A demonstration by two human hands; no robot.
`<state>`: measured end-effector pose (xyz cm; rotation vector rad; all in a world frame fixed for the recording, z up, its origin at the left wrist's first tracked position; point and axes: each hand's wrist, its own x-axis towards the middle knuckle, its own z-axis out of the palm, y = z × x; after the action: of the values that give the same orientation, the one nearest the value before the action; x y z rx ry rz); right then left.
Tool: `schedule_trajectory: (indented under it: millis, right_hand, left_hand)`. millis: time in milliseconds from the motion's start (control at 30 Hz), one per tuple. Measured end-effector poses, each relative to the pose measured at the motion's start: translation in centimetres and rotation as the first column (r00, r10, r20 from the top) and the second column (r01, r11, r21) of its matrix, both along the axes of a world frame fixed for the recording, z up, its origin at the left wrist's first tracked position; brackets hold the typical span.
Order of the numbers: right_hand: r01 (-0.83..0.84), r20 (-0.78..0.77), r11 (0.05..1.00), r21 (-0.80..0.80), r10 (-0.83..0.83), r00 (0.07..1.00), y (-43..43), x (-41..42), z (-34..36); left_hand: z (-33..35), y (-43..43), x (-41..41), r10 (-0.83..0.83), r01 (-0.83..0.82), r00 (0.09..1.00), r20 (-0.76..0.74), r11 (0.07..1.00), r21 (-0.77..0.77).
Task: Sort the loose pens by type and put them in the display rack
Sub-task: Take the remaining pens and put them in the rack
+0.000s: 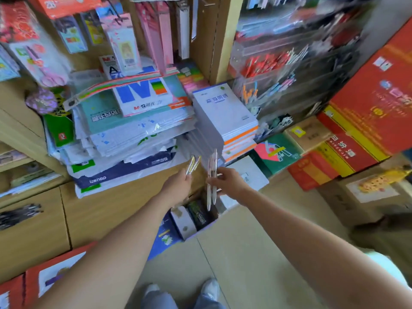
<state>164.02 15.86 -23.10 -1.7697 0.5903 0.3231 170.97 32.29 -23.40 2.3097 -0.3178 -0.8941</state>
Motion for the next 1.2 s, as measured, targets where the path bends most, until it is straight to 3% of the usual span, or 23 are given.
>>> schedule_trajectory:
  millis: [267, 433, 567, 667, 867, 1200]
  right_hand:
    - [0.178, 0.048, 0.984, -0.010, -0.177, 0.983, -13.3, 0.4, 1.1]
    - [0.255, 0.037, 0.967, -0.020, -0.254, 0.966, -21.0, 3.2, 0.9]
    - [0.254, 0.029, 0.962, -0.100, -0.253, 0.967, -27.3, 5.7, 1.0]
    - [0.292, 0.056, 0.954, -0.074, -0.288, 0.956, -31.7, 7.0, 1.4]
    - [0.289, 0.077, 0.955, -0.074, -0.283, 0.956, -41.1, 10.1, 0.8]
    - [0.181, 0.050, 0.983, 0.041, -0.183, 0.982, -55.3, 15.7, -0.5]
  left_hand:
    - [1.4, -14.4, 2.5, -0.107, 0.104, 0.992, 0.062, 0.994, 0.039]
    - [1.2, -22.8, 5.8, -0.094, 0.098, 0.995, 0.038, 0.990, -0.102]
    - [1.5, -29.1, 8.4, -0.133, 0.136, 0.990, 0.041, 0.986, -0.091]
    - [1.7, -33.5, 9.9, -0.163, 0.169, 0.985, 0.056, 0.980, -0.105]
    - [1.3, -42.0, 12.3, -0.120, 0.127, 0.990, 0.069, 0.986, -0.110]
    - [0.1, -53.2, 13.7, 0.143, -0.134, 0.989, 0.049, 0.979, -0.155]
